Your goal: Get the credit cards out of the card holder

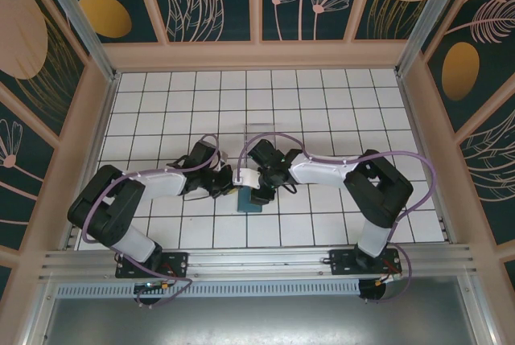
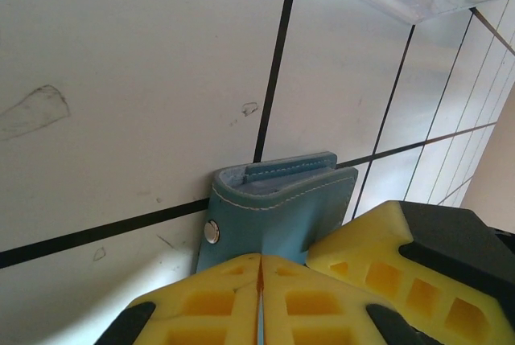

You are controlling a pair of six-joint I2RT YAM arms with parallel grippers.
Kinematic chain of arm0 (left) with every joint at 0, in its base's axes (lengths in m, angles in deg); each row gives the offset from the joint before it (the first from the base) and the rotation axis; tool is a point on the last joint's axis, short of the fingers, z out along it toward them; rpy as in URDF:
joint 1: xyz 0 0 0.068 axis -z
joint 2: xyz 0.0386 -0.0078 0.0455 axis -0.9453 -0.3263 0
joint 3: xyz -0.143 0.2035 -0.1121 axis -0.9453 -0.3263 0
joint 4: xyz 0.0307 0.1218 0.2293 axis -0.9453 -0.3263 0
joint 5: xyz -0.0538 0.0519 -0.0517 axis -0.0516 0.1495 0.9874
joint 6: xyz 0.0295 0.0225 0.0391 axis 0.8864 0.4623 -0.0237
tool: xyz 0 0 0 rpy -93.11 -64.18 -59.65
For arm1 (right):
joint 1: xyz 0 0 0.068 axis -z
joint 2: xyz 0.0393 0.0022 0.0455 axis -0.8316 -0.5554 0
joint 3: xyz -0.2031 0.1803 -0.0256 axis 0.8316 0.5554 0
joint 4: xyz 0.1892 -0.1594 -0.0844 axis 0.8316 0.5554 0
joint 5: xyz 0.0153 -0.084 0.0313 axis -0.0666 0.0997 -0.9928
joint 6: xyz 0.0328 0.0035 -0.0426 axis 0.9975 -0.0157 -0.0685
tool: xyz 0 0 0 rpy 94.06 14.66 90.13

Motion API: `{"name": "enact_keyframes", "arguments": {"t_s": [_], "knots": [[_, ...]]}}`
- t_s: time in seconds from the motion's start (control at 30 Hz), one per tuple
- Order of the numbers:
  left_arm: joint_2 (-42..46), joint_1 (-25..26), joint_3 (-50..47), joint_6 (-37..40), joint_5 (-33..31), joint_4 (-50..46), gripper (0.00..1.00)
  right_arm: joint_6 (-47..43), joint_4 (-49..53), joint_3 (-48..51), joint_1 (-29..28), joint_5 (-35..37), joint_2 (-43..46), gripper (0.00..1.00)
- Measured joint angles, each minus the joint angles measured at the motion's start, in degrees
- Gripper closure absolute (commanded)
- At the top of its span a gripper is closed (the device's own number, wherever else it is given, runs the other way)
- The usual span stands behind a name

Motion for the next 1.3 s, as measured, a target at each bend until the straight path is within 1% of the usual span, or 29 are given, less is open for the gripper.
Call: {"name": "enact_keyframes", "arguments": {"t_s": [0.3,0.63,0.77,1.0,1.13,1.23,1.3], "knots": [[-1.8,0.0,0.0,-0.7,1.5,2.1,0.87,1.0,0.5,0.3,-0.1,0.2,0.3,0.74],[-3.4,0.4,0.1,-1.3,2.2,3.8,0.87,1.2,-0.2,1.6,-0.1,0.3,1.5,0.8],[-4.7,0.8,0.3,-1.2,2.5,5.2,0.86,1.6,-2.3,3.9,-0.4,0.3,3.0,0.82],[-6.8,1.5,0.9,0.0,3.4,7.7,0.86,3.9,-7.8,9.7,-0.3,0.4,7.1,0.84],[-7.2,1.8,1.3,0.3,3.8,7.8,0.85,5.9,-11.1,13.4,-0.1,1.2,10.4,0.81],[-7.1,1.9,2.0,0.8,3.5,6.4,0.85,7.5,-11.7,16.1,0.3,2.3,14.1,0.8],[-7.0,2.2,2.6,1.2,3.0,5.3,0.84,8.8,-11.7,17.5,0.5,3.1,16.6,0.76]]}}
